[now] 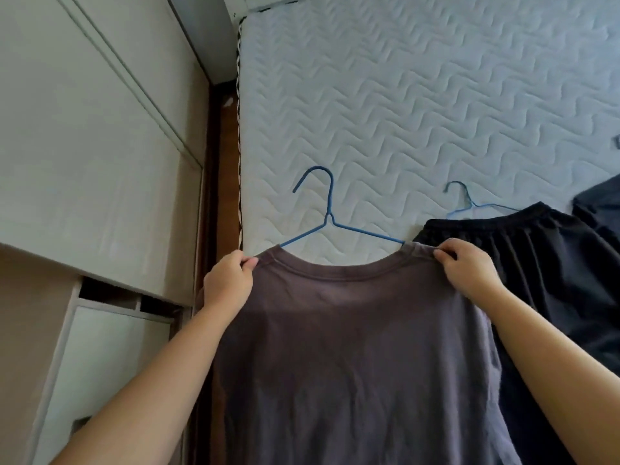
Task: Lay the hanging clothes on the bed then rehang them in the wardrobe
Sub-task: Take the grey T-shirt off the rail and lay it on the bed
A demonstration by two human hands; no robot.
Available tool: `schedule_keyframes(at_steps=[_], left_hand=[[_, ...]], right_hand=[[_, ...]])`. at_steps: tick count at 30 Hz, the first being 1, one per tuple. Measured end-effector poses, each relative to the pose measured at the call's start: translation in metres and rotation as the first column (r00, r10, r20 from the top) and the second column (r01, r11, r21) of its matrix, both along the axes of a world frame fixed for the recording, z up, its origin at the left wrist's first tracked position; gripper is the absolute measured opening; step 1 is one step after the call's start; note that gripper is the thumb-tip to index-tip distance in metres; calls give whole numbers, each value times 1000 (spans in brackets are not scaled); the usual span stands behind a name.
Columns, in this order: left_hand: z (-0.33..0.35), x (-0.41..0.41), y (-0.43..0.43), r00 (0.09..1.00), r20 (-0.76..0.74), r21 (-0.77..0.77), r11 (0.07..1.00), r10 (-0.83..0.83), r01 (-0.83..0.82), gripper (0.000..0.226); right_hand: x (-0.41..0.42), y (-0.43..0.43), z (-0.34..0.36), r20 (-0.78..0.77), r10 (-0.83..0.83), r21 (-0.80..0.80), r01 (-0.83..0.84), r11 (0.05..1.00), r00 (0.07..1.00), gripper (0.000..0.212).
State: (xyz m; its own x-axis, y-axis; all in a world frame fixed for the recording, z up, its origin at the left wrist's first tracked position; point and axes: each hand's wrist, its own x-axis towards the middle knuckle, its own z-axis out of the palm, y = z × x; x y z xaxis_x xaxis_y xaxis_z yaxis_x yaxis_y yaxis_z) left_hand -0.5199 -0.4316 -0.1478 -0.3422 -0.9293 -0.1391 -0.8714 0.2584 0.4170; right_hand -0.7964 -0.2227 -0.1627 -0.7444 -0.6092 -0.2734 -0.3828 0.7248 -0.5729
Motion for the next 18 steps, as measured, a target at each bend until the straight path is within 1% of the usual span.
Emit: schedule_keyframes(at_steps=[6,10,11,12,13,14,15,17,18], left_hand=[[-102,-46,-57,994,7,-12,994,107,-107,26],[-168,-55,-84,990,80,34,992,116,-119,25],[-186,-55,-88,986,103,53,990,128,-134,24],[-202,-55,-88,983,120,57,987,143,-150,24],[-218,-55,-87,981,121,28,987,151,-156,22],[-230,-55,-85,982,110,-36,988,153,-150,20],[-240,-54,-82,984,96,-102,985,150,-140,17],[-250,-52,-78,988,72,-202,972,136,-119,14],[-252,-52,-78,990,62,-239,965,126,-108,16]], right_hand=[[-47,-63,-98,-5,17,73,-16,997,1000,22],[-49,-85,-167,29,23,137,-27,990,999,23],[-47,-88,-182,-2,29,157,-28,987,1000,23],[-44,-89,-195,-75,42,167,-29,985,996,23],[-41,-88,-206,-175,50,152,-24,988,983,22],[-39,-86,-214,-267,48,109,-20,994,962,21],[-37,-84,-221,-326,40,59,-22,998,944,19],[-32,-81,-229,-390,0,-29,-12,1000,921,15],[-31,-80,-231,-410,-17,-51,-5,999,912,14]])
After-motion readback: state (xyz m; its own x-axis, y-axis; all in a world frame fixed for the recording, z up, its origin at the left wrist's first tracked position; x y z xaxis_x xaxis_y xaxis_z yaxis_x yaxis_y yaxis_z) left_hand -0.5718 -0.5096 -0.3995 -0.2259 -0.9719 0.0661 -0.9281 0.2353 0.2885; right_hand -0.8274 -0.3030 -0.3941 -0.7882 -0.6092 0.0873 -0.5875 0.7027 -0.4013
